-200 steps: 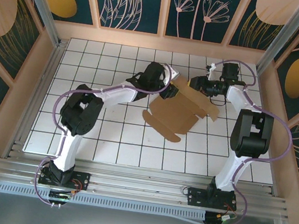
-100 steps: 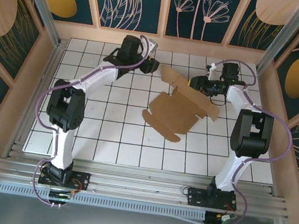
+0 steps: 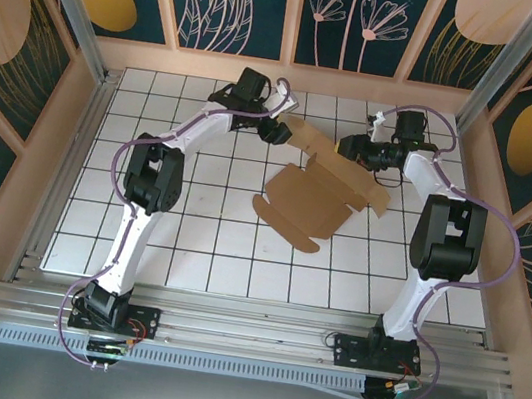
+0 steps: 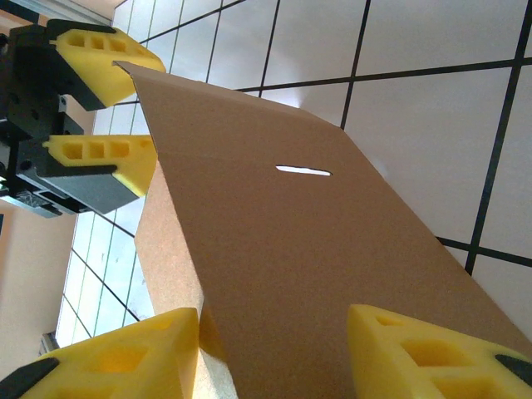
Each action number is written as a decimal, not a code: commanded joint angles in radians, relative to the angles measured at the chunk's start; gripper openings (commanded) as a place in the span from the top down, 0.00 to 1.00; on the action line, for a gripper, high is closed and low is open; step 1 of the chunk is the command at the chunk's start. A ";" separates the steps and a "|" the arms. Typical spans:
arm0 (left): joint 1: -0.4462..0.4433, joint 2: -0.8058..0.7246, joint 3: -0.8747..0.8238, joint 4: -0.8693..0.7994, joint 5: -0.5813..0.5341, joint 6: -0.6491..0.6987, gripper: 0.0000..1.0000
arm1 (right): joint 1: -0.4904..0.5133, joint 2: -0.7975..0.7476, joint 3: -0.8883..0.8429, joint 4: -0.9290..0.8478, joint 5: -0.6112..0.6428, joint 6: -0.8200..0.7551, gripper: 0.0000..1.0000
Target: Fold the paper box
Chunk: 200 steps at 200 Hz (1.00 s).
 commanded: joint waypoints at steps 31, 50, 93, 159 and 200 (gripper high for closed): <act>0.005 0.085 0.083 0.078 0.088 -0.013 0.33 | -0.001 0.027 -0.004 -0.057 0.040 -0.013 0.50; 0.005 0.105 0.081 0.124 0.069 -0.009 0.31 | -0.002 0.024 -0.002 -0.062 0.039 -0.018 0.50; 0.005 0.167 0.170 0.099 0.208 0.008 0.30 | 0.001 0.019 -0.005 -0.070 0.039 -0.025 0.50; 0.005 0.157 0.132 0.170 0.315 -0.118 0.52 | 0.002 0.019 -0.004 -0.070 0.046 -0.021 0.50; 0.005 0.102 0.065 0.151 0.247 -0.235 0.68 | 0.010 0.016 -0.006 -0.066 0.071 -0.011 0.54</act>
